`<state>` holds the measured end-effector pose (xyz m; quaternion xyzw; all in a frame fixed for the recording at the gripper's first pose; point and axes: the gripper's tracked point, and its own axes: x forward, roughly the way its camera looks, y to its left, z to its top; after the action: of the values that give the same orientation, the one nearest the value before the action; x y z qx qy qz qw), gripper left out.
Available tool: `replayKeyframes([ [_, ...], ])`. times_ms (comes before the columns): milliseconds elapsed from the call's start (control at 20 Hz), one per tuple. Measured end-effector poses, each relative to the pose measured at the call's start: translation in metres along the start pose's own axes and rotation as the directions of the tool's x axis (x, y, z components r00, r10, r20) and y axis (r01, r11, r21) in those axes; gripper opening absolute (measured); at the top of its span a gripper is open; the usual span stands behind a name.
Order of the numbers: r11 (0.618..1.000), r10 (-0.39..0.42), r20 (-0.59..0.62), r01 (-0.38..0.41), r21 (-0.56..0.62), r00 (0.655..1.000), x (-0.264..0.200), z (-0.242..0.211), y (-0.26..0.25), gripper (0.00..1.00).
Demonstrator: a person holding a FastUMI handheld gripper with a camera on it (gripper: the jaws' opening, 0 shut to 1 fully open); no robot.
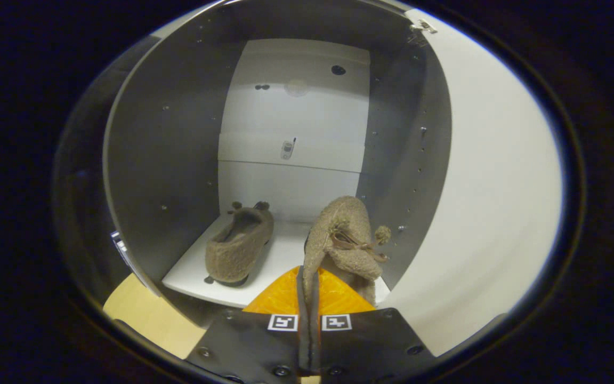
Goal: Open the shoe cabinet door, grab the shoes and put them into the shoe cabinet, then close the shoe cabinet door.
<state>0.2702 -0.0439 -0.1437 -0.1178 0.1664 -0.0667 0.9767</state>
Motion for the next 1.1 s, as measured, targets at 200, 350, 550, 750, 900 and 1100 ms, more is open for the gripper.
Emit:
replayKeyframes([
  [200,1.0,-0.003,-0.01,0.002,-0.024,1.0,0.037,0.012,0.0,0.02],
  [350,0.999,-0.003,-0.034,0.002,-0.034,0.999,0.063,0.015,0.003,0.02],
  [550,0.999,-0.004,-0.052,0.002,-0.047,0.999,0.086,0.016,0.007,0.02],
  [750,0.997,0.004,-0.055,-0.009,-0.076,0.998,0.105,0.016,0.013,0.02],
  [900,0.995,0.027,-0.074,-0.034,-0.099,0.997,0.116,0.01,0.024,0.02],
  [1100,0.991,0.025,-0.093,-0.036,-0.125,0.995,0.124,0.004,0.031,0.02],
])
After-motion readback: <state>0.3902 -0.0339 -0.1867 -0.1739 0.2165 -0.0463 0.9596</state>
